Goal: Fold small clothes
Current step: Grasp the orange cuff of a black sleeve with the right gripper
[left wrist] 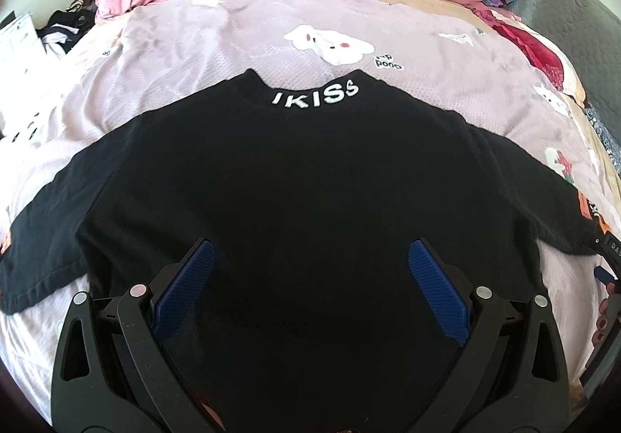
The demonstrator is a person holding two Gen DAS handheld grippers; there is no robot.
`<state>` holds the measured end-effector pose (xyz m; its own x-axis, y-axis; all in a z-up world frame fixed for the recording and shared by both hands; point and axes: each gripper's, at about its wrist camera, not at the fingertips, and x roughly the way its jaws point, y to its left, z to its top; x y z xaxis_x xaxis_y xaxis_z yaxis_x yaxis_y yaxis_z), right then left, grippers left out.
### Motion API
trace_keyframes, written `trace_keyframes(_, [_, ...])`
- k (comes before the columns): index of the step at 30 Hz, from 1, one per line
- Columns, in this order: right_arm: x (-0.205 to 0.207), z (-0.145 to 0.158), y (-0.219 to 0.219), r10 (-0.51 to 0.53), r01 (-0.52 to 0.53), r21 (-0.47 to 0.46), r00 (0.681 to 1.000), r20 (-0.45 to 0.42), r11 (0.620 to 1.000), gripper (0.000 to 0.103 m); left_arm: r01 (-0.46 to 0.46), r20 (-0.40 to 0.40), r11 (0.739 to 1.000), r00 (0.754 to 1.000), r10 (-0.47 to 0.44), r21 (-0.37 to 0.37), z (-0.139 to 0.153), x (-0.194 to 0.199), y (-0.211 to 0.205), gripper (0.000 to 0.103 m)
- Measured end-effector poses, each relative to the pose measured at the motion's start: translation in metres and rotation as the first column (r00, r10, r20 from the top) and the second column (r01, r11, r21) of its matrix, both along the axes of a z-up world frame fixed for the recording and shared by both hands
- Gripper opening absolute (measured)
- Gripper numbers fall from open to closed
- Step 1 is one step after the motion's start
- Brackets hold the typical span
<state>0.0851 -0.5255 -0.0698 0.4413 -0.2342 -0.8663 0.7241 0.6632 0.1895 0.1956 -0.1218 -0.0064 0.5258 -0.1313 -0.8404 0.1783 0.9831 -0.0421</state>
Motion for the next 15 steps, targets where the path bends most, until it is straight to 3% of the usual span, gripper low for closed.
trace_keyframes(11, [0.026,-0.013,-0.060,-0.175,0.170,0.071,0.981,0.079,0.983,0.097,0.015,0.007,1.000,1.000,-0.015,0.016,-0.002,0.014,-0.018,0.094])
trace_keyframes(12, [0.026,-0.012,-0.062,-0.183,0.176,0.078,0.979,0.091,0.981,0.093,0.013,0.005,1.000,1.000,-0.013,0.013,-0.003,0.015,-0.018,0.094])
trace_keyframes(14, [0.026,-0.009,-0.065,-0.207,0.199,0.081,0.972,0.108,0.977,0.056,0.006,0.002,1.000,1.000,-0.006,0.005,-0.003,0.018,-0.016,0.094])
trace_keyframes(15, [0.025,-0.008,-0.067,-0.215,0.203,0.102,0.968,0.131,0.974,0.049,0.001,-0.001,1.000,1.000,-0.001,0.001,-0.003,0.020,-0.014,0.094])
